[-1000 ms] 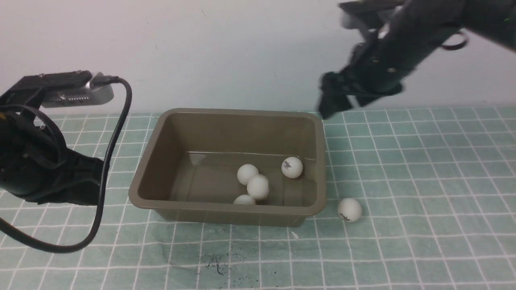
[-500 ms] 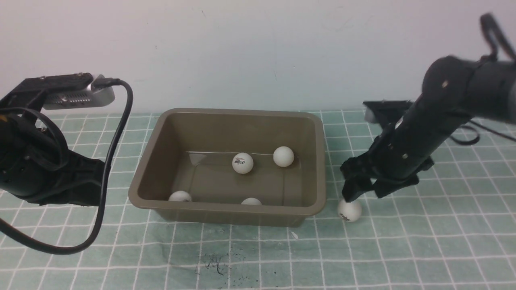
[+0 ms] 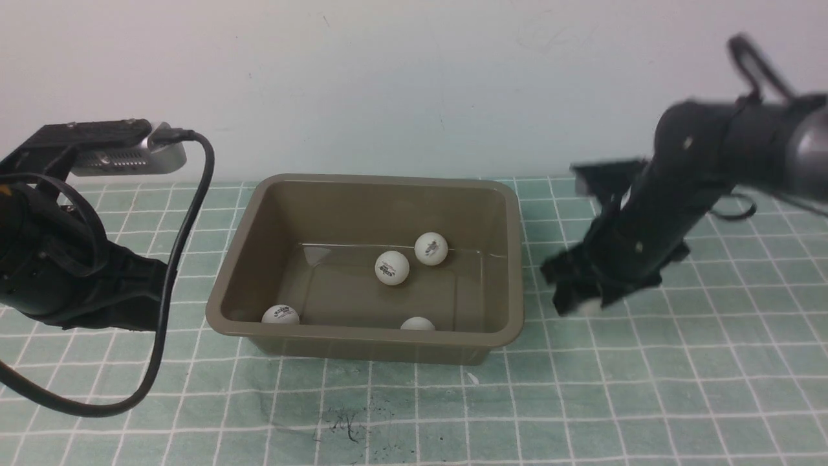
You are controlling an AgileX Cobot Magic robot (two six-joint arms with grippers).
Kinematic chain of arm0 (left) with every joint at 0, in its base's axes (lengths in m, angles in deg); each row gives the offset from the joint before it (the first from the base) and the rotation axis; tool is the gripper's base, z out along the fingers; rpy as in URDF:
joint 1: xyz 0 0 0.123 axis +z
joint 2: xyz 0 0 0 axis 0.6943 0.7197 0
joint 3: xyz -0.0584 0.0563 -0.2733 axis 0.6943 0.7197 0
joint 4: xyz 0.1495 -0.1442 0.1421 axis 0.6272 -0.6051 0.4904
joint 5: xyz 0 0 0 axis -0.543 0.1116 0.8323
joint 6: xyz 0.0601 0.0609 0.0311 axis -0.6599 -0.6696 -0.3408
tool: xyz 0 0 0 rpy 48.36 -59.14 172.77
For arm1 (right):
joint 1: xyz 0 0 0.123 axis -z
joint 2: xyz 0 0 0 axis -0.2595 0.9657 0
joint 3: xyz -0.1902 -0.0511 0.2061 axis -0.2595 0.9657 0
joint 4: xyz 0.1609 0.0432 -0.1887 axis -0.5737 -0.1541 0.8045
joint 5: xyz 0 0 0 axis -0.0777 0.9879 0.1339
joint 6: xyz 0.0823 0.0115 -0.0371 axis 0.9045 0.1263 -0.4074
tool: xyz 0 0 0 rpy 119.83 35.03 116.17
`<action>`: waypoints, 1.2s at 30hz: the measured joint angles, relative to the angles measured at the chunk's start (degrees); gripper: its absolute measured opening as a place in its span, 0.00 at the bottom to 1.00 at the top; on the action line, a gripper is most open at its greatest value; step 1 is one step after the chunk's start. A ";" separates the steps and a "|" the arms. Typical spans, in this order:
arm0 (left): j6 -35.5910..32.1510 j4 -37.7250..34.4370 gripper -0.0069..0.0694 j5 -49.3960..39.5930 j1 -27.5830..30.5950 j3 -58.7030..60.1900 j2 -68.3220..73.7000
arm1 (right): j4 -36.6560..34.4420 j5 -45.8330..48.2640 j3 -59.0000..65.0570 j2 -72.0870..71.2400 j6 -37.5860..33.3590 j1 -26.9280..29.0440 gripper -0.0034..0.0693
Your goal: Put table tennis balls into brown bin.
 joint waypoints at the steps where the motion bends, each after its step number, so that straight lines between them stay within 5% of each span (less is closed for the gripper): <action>1: -0.06 -0.05 0.08 0.00 0.00 0.00 -0.05 | -0.38 0.06 -0.24 -0.65 0.28 -0.08 0.55; 8: -0.57 -2.56 0.08 0.13 0.00 0.00 -0.03 | -7.63 -4.00 -11.47 -1.07 -5.41 -7.63 0.55; 11: -1.12 -2.68 0.08 0.13 0.00 0.00 -0.03 | -6.97 -1.05 -16.35 1.71 -5.03 -8.30 0.70; 15: -1.86 -2.87 0.08 0.13 0.00 0.00 -0.03 | -3.97 5.39 -20.29 1.18 -2.61 -7.07 0.77; 17: -2.27 -2.87 0.08 0.13 0.00 0.00 -0.03 | -0.88 7.96 -21.31 -1.58 -1.84 -5.94 0.71; 18: -2.42 -2.87 0.08 0.07 0.00 0.00 -0.03 | 2.31 9.88 -21.52 -5.12 -1.12 -5.09 0.57; 19: -2.48 -2.87 0.08 0.07 0.00 0.00 -0.03 | 2.64 10.20 -21.58 -5.64 -0.98 -5.09 0.56; 22: -2.83 -2.99 0.08 0.01 0.00 0.00 -0.03 | 7.54 14.45 -20.77 -18.06 2.02 -4.30 0.20; 24: -3.32 -2.99 0.08 0.07 0.00 0.00 -0.03 | 8.62 14.63 -18.88 -23.02 3.73 -4.30 0.11; 32: -5.33 -3.52 0.08 1.41 0.00 0.00 -0.03 | 17.30 -1.78 8.51 -61.01 12.16 -4.30 0.03; 36: -5.46 -5.58 0.08 4.02 0.00 0.00 -0.03 | 26.61 -21.42 32.73 -87.97 18.00 -4.30 0.03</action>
